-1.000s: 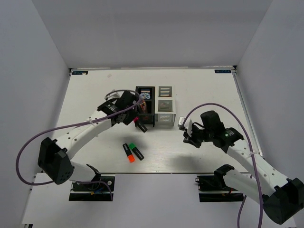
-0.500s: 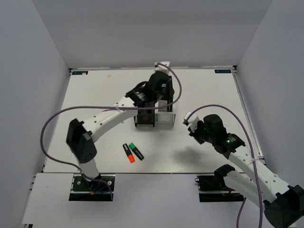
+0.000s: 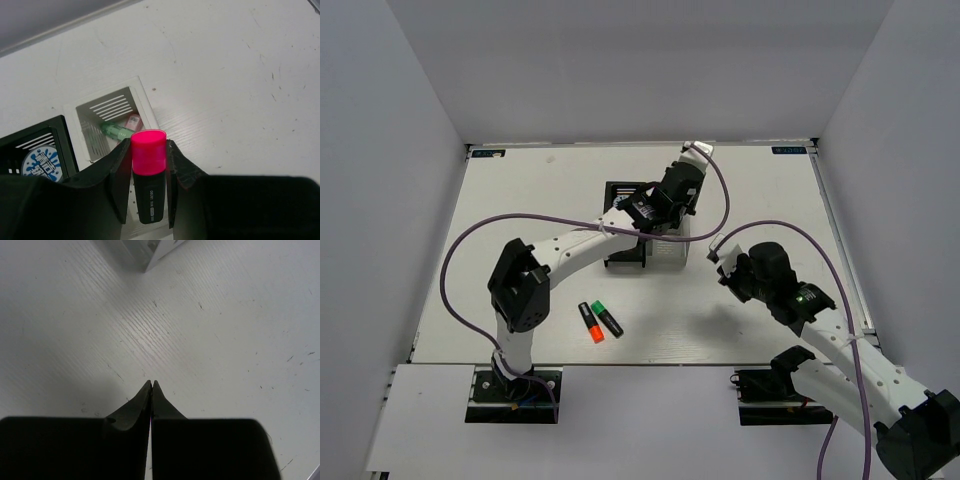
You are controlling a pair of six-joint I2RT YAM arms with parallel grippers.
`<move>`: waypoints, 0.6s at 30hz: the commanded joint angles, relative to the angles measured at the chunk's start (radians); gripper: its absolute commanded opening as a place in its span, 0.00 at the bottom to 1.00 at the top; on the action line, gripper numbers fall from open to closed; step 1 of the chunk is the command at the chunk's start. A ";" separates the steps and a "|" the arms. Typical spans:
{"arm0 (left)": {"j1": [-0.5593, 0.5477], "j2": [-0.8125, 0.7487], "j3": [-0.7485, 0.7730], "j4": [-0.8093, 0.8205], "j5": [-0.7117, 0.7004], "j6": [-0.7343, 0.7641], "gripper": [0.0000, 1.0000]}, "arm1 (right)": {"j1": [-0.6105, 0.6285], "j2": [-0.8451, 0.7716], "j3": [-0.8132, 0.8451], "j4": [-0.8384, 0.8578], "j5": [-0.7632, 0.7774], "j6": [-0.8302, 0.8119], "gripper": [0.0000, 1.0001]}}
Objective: Sort the stationery into containers
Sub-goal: Place the pen in the storage box.
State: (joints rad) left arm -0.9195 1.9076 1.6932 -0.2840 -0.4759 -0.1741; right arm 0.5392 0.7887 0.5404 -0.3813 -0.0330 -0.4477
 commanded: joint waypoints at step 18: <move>0.007 0.033 -0.041 0.059 -0.125 0.071 0.61 | -0.027 -0.017 0.009 0.015 -0.060 0.015 0.72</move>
State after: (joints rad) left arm -0.9176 1.9759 1.6573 -0.2371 -0.5728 -0.0780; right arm 0.5220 0.7887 0.5404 -0.3786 -0.0612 -0.4427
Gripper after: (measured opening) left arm 0.519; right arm 0.713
